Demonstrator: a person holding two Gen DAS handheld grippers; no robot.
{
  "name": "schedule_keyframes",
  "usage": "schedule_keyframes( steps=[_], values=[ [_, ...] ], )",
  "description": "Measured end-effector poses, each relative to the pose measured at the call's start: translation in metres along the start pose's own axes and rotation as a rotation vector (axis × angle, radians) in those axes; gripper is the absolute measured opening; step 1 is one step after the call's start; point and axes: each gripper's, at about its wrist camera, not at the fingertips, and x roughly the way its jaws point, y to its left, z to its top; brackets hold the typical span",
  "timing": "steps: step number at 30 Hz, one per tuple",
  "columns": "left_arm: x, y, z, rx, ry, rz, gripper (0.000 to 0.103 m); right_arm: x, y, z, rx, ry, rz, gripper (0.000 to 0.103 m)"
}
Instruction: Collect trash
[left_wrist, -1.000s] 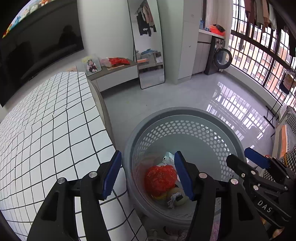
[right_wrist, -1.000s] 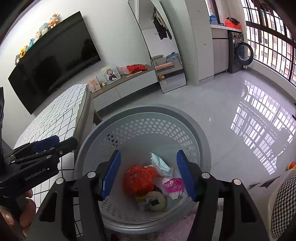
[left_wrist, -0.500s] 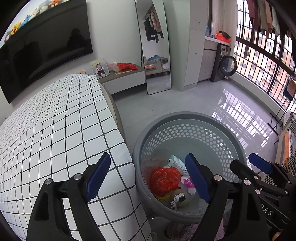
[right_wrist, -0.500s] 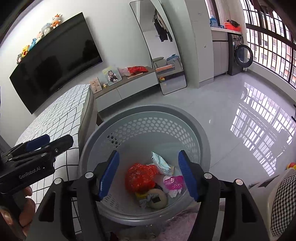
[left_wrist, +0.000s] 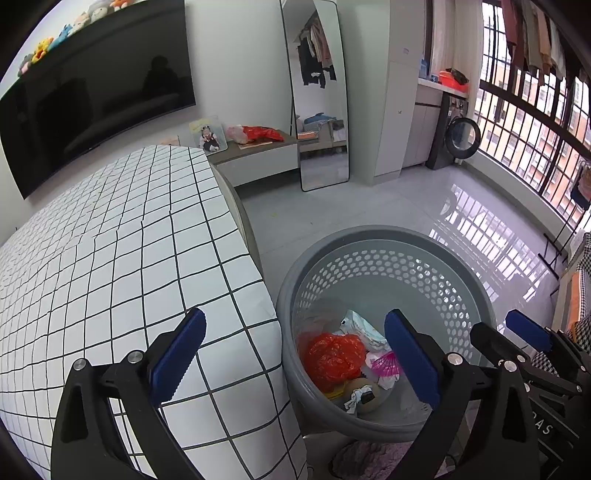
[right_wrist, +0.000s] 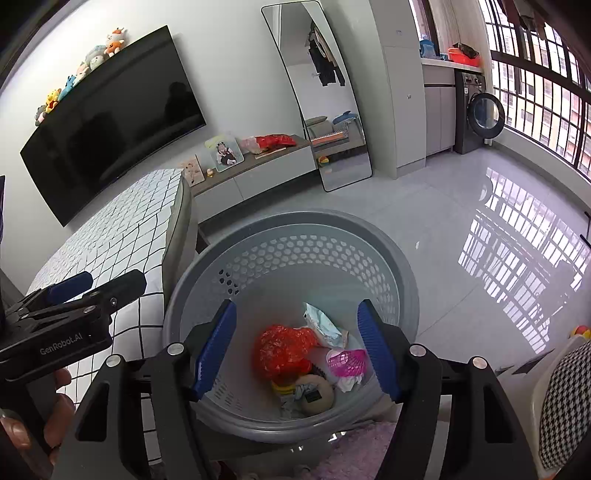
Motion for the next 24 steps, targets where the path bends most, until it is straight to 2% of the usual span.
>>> schedule_keyframes(
  steps=[24],
  values=[
    [-0.0061,0.0017,-0.0016,-0.002,0.002,0.037,0.097,-0.0060,0.0035,-0.0021,-0.007,-0.012,-0.003,0.066]
  ],
)
